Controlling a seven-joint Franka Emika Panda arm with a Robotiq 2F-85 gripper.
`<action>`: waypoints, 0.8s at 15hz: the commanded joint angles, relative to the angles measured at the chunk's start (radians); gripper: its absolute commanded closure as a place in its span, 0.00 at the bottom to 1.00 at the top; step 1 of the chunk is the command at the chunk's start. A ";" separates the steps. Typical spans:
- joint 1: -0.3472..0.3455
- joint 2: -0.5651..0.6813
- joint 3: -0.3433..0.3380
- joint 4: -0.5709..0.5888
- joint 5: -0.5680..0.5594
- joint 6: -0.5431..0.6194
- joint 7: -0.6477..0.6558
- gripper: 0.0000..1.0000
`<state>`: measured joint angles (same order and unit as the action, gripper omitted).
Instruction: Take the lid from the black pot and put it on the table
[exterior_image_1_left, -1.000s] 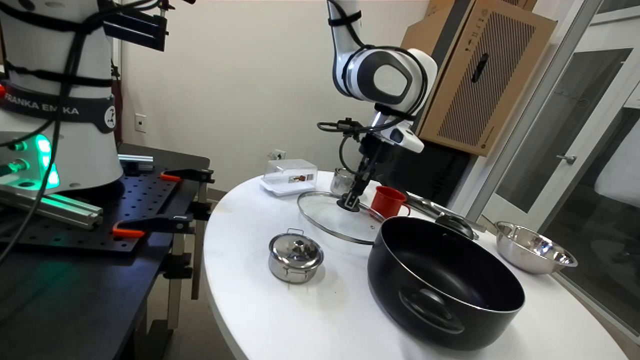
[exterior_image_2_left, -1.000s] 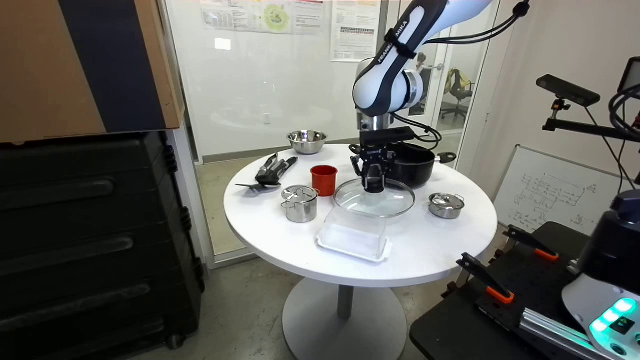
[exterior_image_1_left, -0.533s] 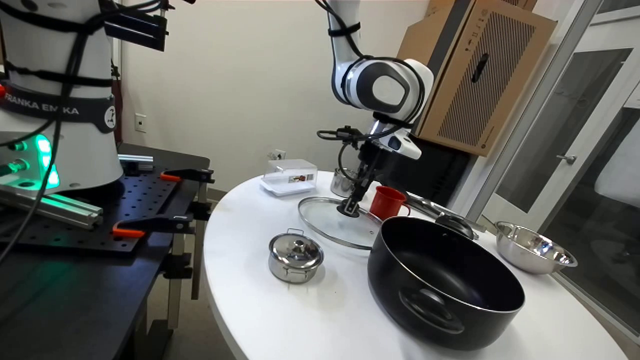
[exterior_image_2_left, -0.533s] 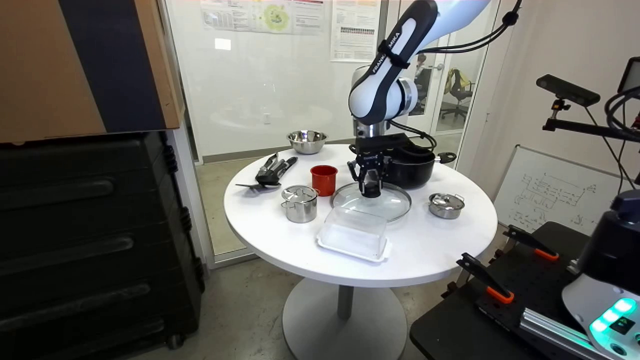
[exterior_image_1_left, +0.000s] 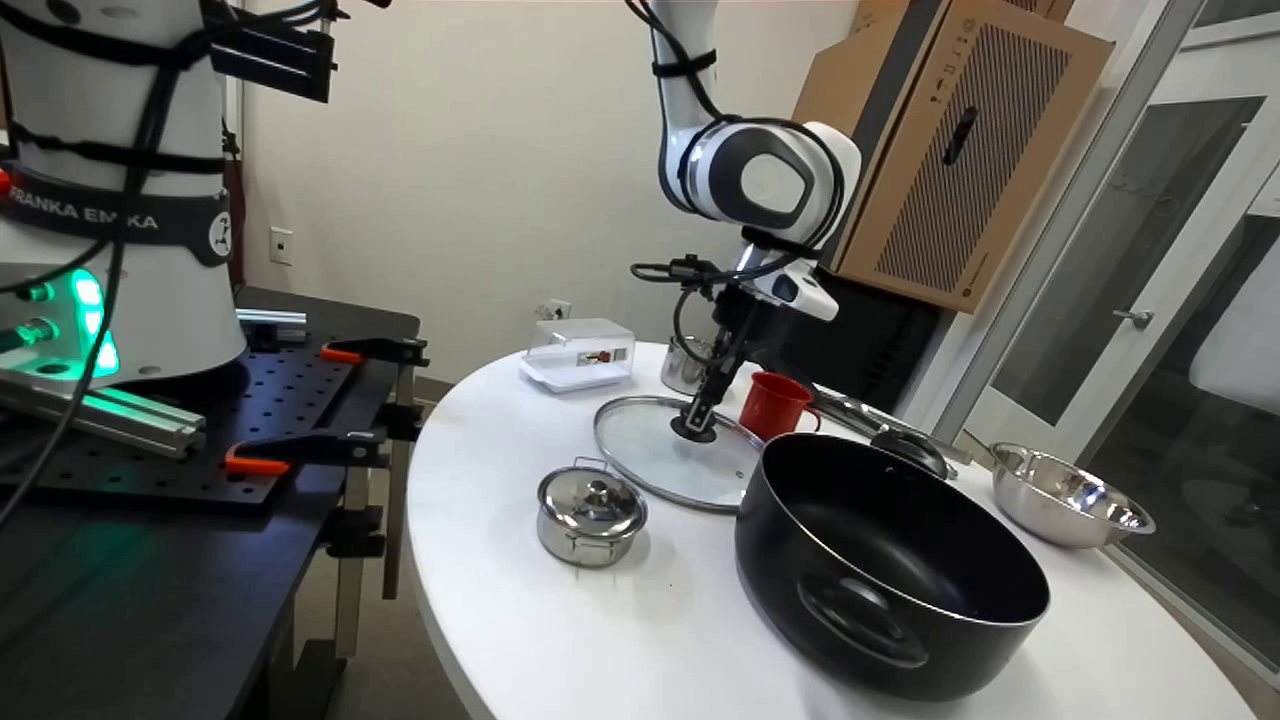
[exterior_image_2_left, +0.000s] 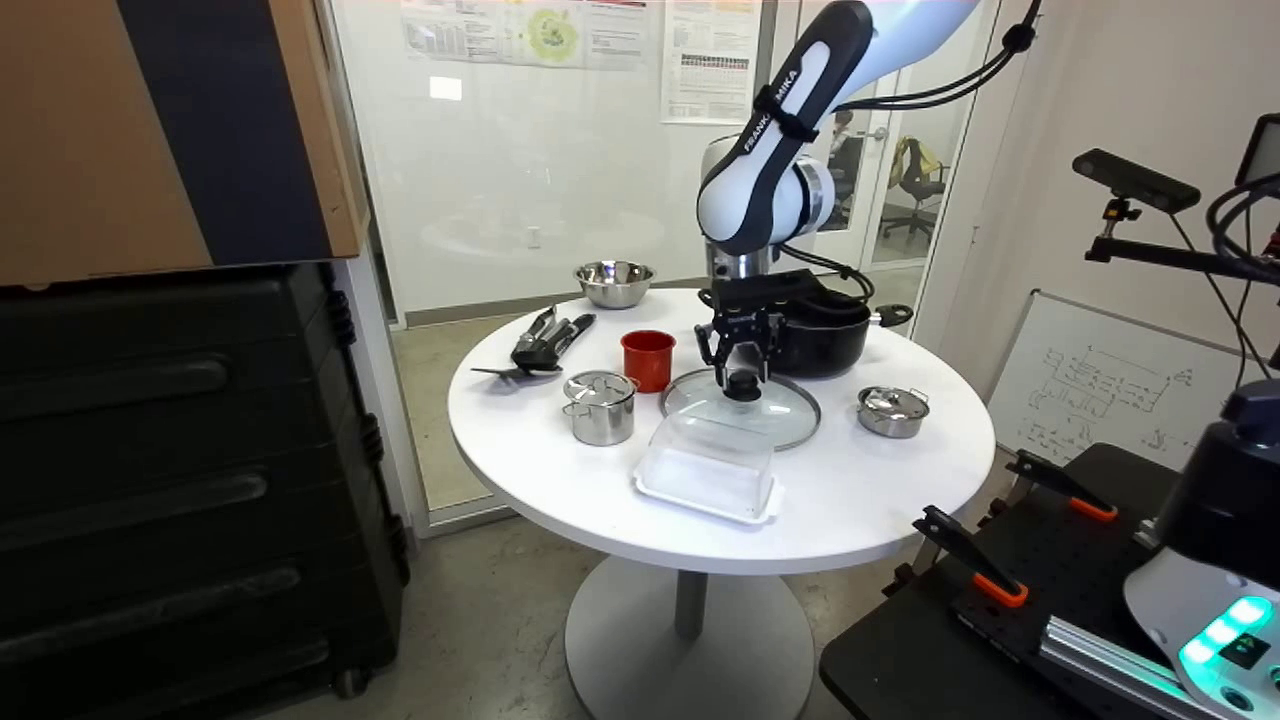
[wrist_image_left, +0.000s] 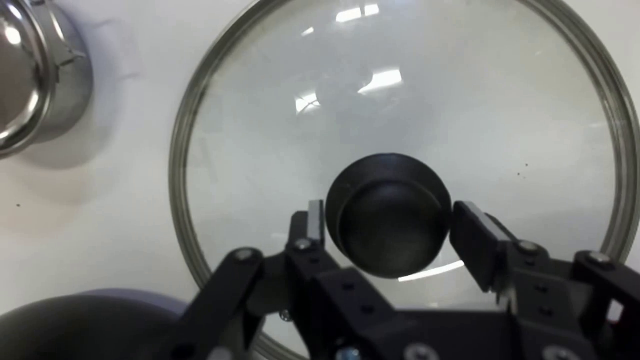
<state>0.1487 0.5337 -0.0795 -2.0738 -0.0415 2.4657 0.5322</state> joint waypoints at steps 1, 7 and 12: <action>0.028 0.008 -0.027 -0.016 -0.012 0.017 0.027 0.04; 0.012 -0.048 -0.022 -0.039 0.013 -0.026 -0.003 0.00; -0.036 -0.192 0.002 -0.099 0.048 -0.058 -0.085 0.00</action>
<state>0.1445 0.4650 -0.0936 -2.1010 -0.0272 2.4441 0.5102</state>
